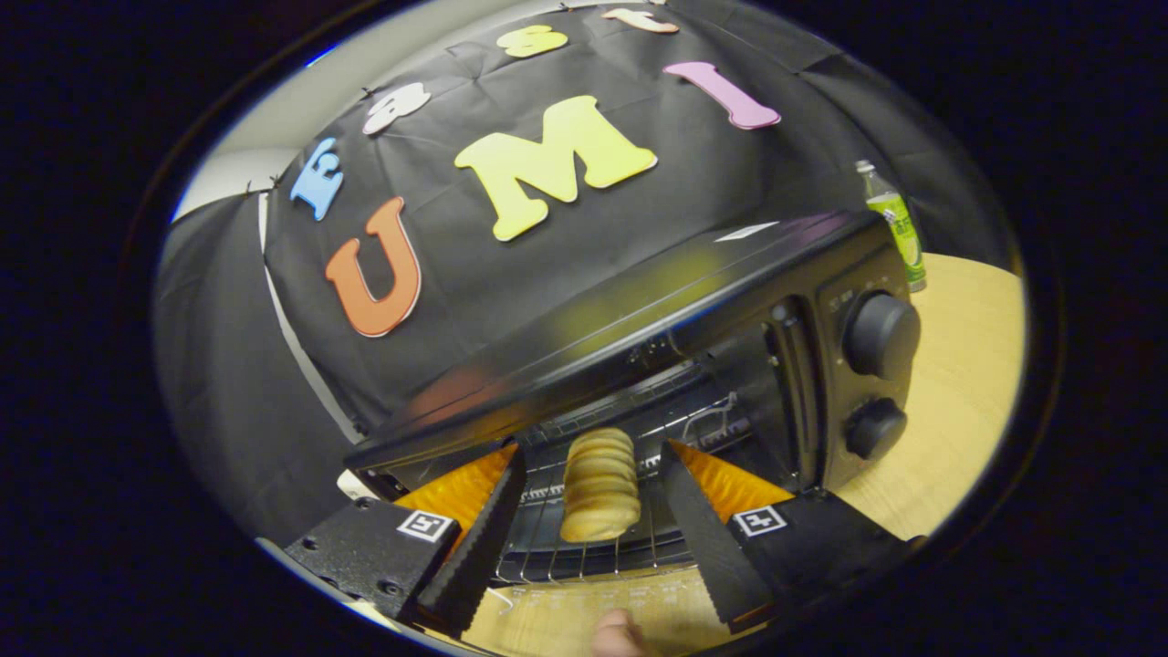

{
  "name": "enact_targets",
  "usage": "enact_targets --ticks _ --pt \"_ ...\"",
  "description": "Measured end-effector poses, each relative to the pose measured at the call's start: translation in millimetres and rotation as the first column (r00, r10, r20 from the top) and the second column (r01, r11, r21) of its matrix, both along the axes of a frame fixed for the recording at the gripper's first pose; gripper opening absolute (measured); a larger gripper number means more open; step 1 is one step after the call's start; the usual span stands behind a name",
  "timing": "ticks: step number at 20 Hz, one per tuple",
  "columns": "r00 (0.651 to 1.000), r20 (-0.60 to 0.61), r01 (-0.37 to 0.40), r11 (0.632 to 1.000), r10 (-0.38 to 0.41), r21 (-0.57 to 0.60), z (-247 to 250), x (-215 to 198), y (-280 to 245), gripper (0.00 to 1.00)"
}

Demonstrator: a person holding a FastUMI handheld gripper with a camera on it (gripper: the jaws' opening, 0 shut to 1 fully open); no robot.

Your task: Open the toaster oven, put the food inside, and close the toaster oven door.

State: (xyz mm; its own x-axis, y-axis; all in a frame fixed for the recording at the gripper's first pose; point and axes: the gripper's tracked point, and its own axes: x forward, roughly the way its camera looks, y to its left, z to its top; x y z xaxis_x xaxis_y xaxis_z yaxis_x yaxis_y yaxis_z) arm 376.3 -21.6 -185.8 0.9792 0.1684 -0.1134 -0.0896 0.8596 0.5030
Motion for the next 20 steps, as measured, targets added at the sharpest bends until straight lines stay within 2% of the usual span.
enact_targets --ticks 3,7,14,20 --pt "1.0 0.004 -0.011 0.999 0.011 0.043 5 -20 1 0.99" --pt "0.998 0.06 -0.008 1.0 0.008 0.007 18 -49 -1 0.99" --pt "0.996 0.094 0.021 0.99 -0.008 -0.138 24 -100 6 1.0" --pt "0.996 -0.008 0.084 0.957 -0.089 -0.279 7 -133 6 1.0"
